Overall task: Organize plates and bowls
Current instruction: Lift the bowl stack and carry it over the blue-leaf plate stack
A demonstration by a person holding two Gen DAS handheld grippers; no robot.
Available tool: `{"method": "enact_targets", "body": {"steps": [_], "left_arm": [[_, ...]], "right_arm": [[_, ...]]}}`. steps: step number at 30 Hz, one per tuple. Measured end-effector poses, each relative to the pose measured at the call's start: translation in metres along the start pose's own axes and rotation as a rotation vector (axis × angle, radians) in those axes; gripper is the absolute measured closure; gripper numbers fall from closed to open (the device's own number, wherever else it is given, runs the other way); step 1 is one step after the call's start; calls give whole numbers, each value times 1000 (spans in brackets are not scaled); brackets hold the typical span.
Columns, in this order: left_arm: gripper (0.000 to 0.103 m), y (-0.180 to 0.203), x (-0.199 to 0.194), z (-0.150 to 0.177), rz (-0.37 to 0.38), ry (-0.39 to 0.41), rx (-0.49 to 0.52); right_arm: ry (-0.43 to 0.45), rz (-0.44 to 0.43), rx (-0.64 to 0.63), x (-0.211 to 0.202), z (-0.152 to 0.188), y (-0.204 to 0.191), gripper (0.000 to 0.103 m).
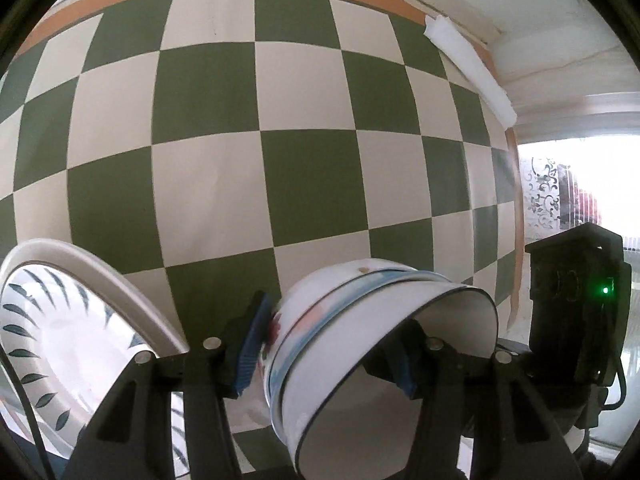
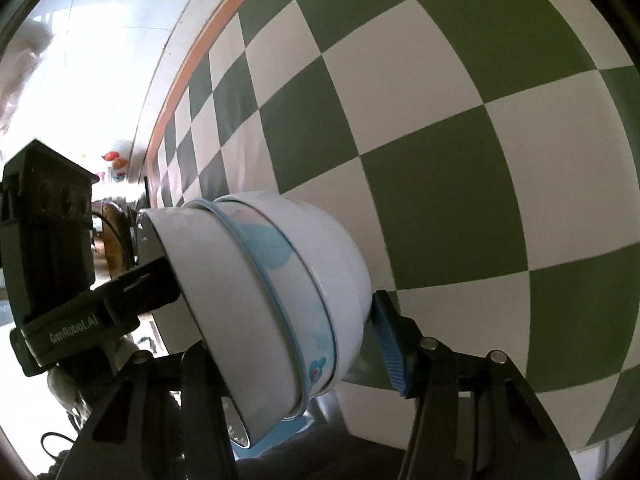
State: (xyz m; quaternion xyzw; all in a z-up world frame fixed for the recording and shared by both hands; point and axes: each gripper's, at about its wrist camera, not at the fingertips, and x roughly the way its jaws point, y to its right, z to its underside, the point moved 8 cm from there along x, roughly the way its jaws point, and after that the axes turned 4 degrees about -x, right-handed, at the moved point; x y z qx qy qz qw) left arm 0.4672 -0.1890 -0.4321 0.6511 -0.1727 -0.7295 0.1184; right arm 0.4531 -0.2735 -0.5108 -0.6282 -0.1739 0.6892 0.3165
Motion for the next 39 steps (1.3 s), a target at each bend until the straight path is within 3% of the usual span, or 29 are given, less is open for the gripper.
{"method": "enact_targets", "body": {"steps": [10,16,22,30,39], "left_arm": [[52,-17,-65,-1,-11,49,42],[52,-72,-105,7,-25,94,-17],[52,-132,-115,17,-32,114,-107],[52,-189,-97,29,6,80,-227],[51,-193,-90,28,41,69,-241]], "right_arm": [[55,-8,-13,-8,8,-70,48],[29,-28,-71,17,14,-130,48],[-46,-31,-134,71,20,-179,49],[-128,22,-165,124,32,-184,49],[-122,60,-161,123,33,-173,50]]}}
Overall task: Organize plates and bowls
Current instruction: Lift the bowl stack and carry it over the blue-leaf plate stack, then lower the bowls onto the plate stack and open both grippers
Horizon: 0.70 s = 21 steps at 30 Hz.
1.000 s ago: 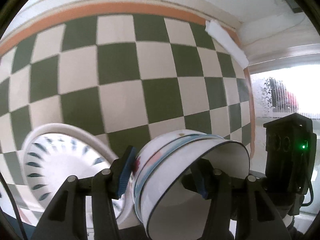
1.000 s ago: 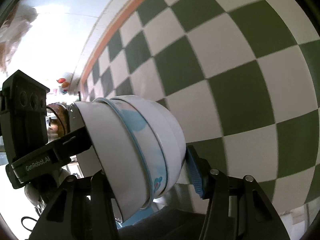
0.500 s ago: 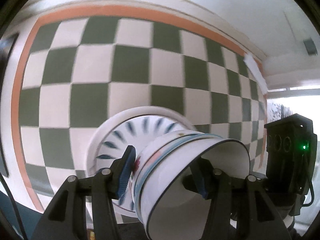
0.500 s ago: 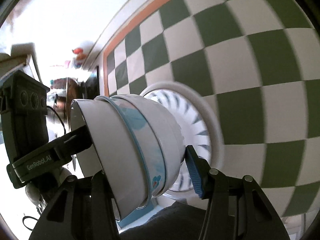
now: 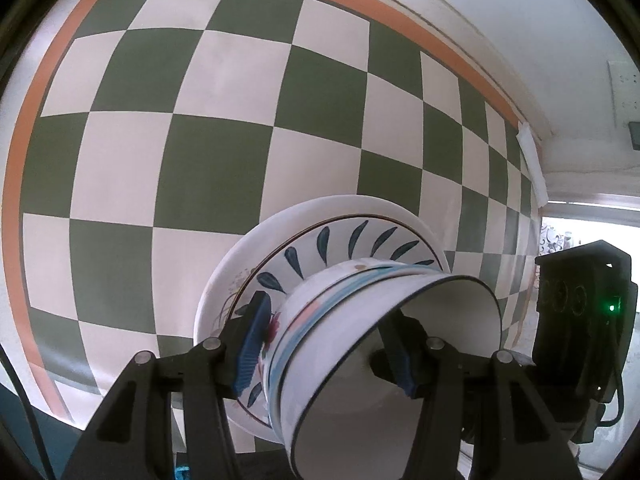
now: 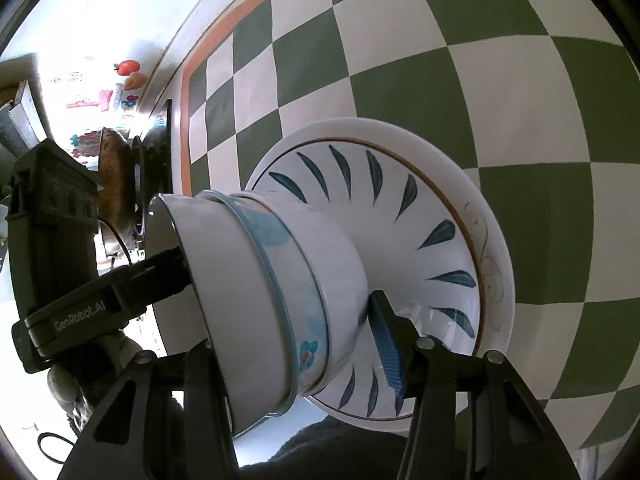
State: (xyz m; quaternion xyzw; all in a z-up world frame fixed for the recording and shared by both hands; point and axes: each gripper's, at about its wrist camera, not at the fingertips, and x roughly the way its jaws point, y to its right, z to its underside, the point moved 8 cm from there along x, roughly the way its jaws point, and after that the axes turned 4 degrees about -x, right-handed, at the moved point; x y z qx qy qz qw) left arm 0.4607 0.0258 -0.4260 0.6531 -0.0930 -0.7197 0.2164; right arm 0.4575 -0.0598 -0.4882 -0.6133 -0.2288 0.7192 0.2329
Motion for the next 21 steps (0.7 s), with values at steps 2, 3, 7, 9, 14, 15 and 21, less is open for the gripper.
{"method": "enact_targets", "body": {"steps": [2,3,7,9,14,15,21], "left_arm": [[51,2,2,0,6,-12,-9],[51,3,2,-1,6,-14,-4],[51,9,4,-3,-2,-14,15],[51,10,5,-3,-3,-15,20],[51,10,5,-3,-5,-17,31],[51,10,6,-3,-8,-18,34],[53,11,-11,2,-66,30,64]], "right_arm": [[3,14,0,-2,-1,1,50],[5,19,3,-3,-1,2,50],[12,33,14,-8,-2,6,50],[14,40,15,-10,-2,7,50],[18,56,17,-11,-3,6,51],[18,64,12,-11,-3,6,51],[45,116,-15,-21,-4,-1,51]]}}
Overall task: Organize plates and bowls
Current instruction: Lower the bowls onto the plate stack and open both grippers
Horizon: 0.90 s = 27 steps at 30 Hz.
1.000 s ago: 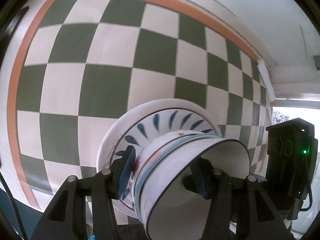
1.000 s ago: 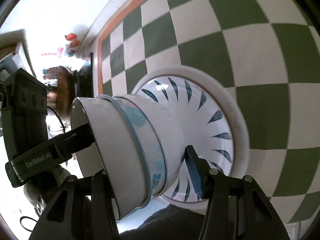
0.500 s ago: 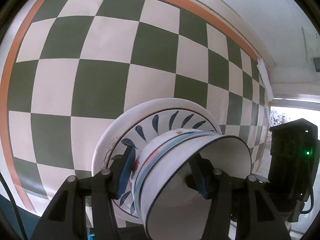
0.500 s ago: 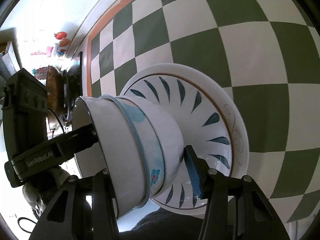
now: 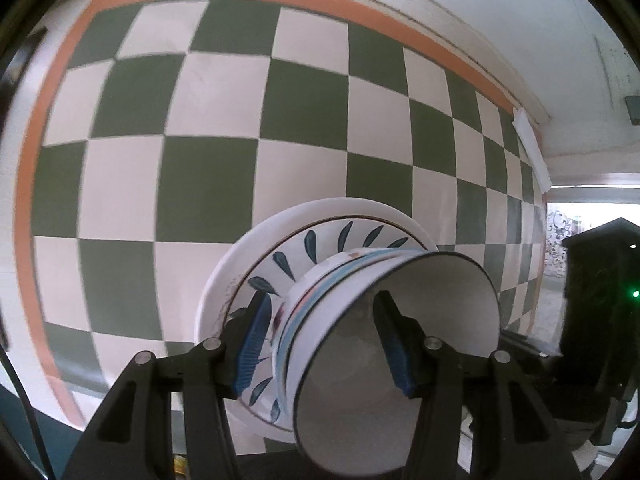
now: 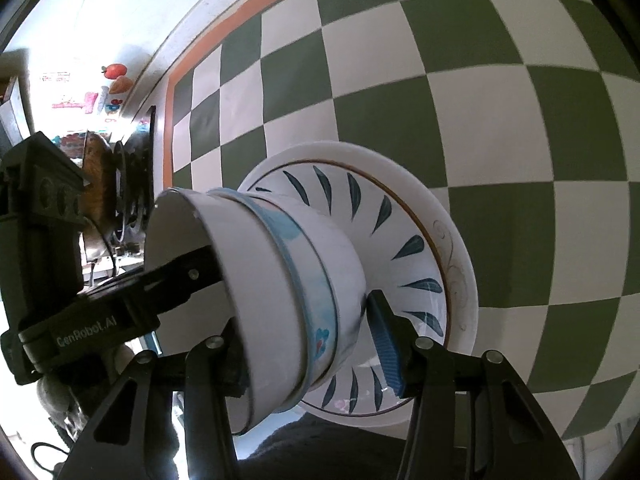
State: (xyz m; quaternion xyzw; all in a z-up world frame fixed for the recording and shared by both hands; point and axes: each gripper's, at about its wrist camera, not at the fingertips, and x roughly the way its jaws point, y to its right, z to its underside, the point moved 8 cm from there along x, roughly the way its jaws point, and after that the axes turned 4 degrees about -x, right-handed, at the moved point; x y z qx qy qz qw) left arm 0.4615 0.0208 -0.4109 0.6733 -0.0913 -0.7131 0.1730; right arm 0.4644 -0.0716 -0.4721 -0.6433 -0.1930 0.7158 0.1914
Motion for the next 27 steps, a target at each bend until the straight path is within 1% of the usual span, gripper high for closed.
{"method": "enact_targets", "body": {"steps": [4,6,10,11,12,13,14,15,16,17,19,24,27], "left_arm": [[53,-2,-26,3,-78,84,22],[51,-4,-40,7,-113,130,39],[51,-6,-60,22,-155,172,67],[49,-6,-63,26,-162,177,78],[40,-6,-69,31,-164,193,88],[34,-5,-72,34,-168,209,90],[18,-5,-77,36,-172,234,96],[8,-5,-82,39,-181,251,99],[7,-5,-86,42,-191,272,96],[6,-5,-91,45,-195,296,97],[6,-4,-100,50,-206,337,93],[5,2,-120,68,-219,396,89],[5,6,-132,81,-223,438,80]], "right_arm": [[63,103,-52,-23,1,-5,51],[91,139,-74,-34,5,-9,51],[136,212,-119,-56,21,-19,51],[144,230,-126,-61,26,-21,50],[151,246,-133,-65,31,-23,49],[161,261,-144,-70,37,-26,43],[174,277,-153,-75,44,-29,33],[184,291,-157,-78,50,-31,27],[199,306,-162,-83,55,-33,19],[225,326,-167,-91,61,-34,16],[259,357,-163,-101,69,-36,13],[366,420,-157,-132,83,-40,10],[403,418,-154,-148,92,-42,9]]}}
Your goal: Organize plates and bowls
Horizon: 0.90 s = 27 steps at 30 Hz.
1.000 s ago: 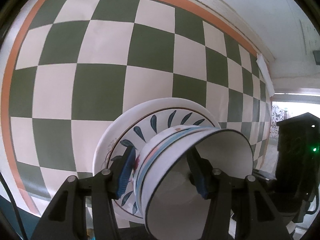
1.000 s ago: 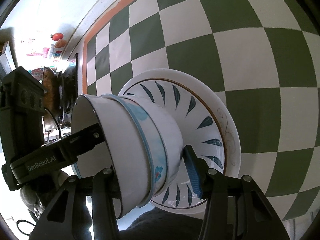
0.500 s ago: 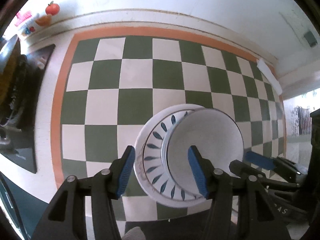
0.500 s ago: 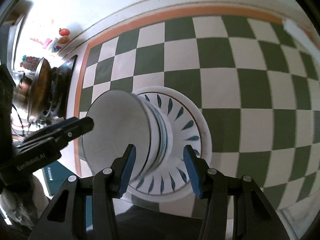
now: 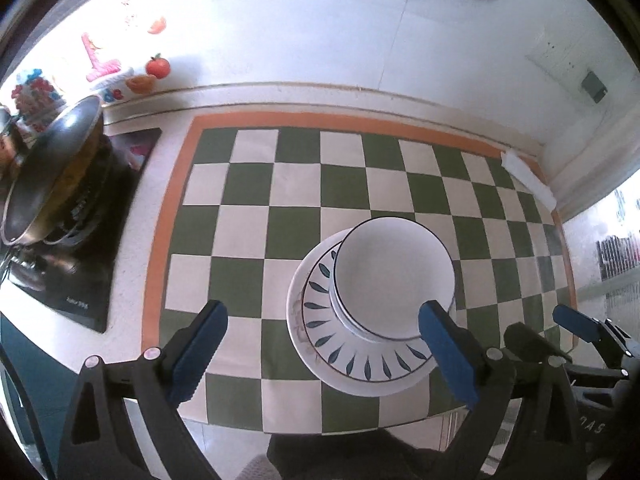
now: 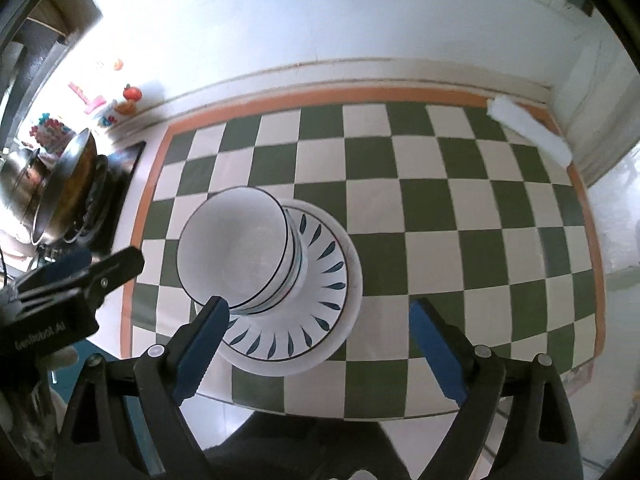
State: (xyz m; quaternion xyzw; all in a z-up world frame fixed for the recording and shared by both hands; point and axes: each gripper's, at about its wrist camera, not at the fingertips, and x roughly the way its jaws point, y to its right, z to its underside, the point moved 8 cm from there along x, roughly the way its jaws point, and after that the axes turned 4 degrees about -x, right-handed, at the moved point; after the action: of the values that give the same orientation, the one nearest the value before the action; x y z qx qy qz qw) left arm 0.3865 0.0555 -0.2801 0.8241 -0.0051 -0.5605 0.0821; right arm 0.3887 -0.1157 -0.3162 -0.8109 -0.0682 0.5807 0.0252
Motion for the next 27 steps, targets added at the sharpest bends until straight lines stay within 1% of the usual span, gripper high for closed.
{"method": "enact_targets", "body": {"steps": [1,3,7,12,15,19,25,27], "left_arm": [[5,0,-6,2,-6,21,-6],[1,1,-21,5,-27,69,-8],[1,6,-51,20,-33,114,-20],[1,15,-99,48,-60,192,-13],[1,18,-131,66,-80,256,-5],[1,19,-164,90,-56,296,-7],[1,9,-219,132,-34,360,6],[1,3,-233,144,-34,369,11]], "right_arm": [[8,-3,0,-5,2,1,9],[24,-5,-5,-16,7,3,8],[67,-13,-21,-42,21,4,8],[146,8,-48,-96,47,0,8],[200,28,-67,-129,65,-5,8],[275,41,-80,-180,98,-16,8],[352,64,-79,-239,145,-30,7],[377,77,-75,-257,161,-36,7]]}}
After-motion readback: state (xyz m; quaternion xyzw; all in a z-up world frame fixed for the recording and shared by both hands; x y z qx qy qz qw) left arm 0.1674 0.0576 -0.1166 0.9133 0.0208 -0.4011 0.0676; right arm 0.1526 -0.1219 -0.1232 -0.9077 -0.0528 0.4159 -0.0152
